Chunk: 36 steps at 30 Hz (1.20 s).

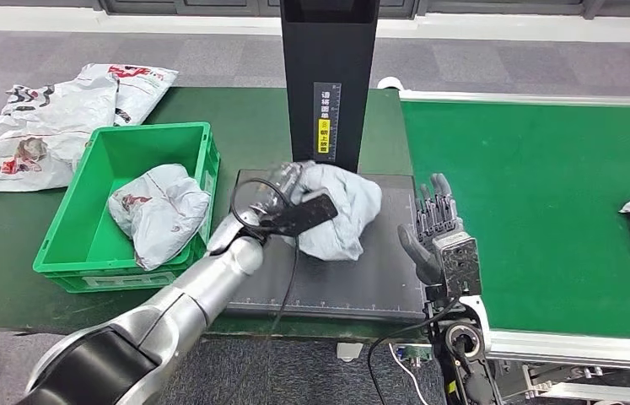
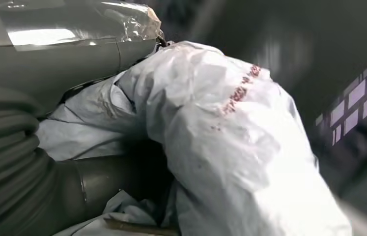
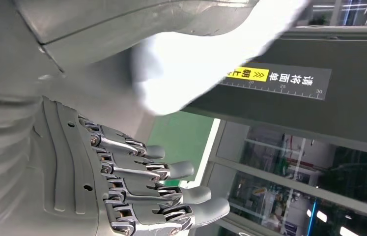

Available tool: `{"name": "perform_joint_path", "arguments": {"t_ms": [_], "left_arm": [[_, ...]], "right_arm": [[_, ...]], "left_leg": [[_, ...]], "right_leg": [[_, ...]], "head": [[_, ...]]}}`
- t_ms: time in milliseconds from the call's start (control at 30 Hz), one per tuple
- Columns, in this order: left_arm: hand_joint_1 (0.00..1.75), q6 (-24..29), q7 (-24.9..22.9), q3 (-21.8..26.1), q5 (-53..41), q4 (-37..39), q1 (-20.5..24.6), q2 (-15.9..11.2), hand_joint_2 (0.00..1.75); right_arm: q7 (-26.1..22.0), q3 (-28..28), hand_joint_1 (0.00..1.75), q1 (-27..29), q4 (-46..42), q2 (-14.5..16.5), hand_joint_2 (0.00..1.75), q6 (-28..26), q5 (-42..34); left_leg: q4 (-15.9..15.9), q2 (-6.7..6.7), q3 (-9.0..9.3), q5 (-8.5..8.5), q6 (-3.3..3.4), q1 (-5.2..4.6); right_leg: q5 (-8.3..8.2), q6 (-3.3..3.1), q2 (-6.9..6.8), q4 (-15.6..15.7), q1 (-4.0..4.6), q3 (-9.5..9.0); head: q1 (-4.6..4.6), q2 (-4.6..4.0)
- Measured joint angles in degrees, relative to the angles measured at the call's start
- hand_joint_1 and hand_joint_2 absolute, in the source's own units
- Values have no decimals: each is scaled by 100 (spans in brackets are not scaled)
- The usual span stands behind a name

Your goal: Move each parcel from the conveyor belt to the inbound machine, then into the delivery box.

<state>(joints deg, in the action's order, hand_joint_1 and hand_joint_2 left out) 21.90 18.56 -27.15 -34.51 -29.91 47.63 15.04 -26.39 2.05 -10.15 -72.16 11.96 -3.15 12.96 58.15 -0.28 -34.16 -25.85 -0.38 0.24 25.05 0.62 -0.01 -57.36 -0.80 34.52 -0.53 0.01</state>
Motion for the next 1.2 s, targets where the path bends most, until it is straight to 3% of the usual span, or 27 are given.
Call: {"name": "perform_joint_path", "arguments": {"t_ms": [167, 400, 667, 933, 1067, 1200], "left_arm": [[175, 572, -381, 903, -421, -1318, 69, -380, 175], [175, 1001, -522, 1409, -767, -1636, 269, -640, 175], [175, 1621, -400, 2143, -735, -1165, 763, -1059, 175], [175, 1779, -1074, 3194, -2339, -629, 860, -1368, 175], [175, 1573, -1372, 3523, -2807, -115, 870, -1456, 175], [175, 877, -1774, 3583, -3067, 392, 847, -1481, 175]], "right_arm": [[250, -28, 0, 37, -345, 34, 175, -76, 55], [424, -242, 0, 51, -740, 72, 175, -109, 91], [516, -587, 0, 227, -1246, 105, 175, -357, 20], [480, -605, 0, 639, -1616, 91, 175, -856, -315], [485, -605, 0, 821, -1757, 42, 175, -979, -386], [522, -605, 0, 951, -1944, 12, 175, -1038, -397]], "left_leg": [[0, -2, -16, 0, -2, 1], [0, -1, -20, 1, -2, 0], [0, 2, -18, 3, -6, 5], [0, 4, -21, 1, -9, 8], [0, 1, -22, 1, -9, 8], [0, -3, -25, 1, -9, 9]], "right_leg": [[1, 0, 0, -4, 0, 18], [0, 0, 0, -3, -1, 19], [-2, -7, 7, -6, 4, 24], [1, -10, 13, -6, 7, 27], [1, -11, 7, -4, 8, 29], [1, -11, 0, -4, 8, 28]], "head": [[-2, 0], [-2, 0], [-2, -1], [-2, 1], [-2, 0], [-2, 0]]}}
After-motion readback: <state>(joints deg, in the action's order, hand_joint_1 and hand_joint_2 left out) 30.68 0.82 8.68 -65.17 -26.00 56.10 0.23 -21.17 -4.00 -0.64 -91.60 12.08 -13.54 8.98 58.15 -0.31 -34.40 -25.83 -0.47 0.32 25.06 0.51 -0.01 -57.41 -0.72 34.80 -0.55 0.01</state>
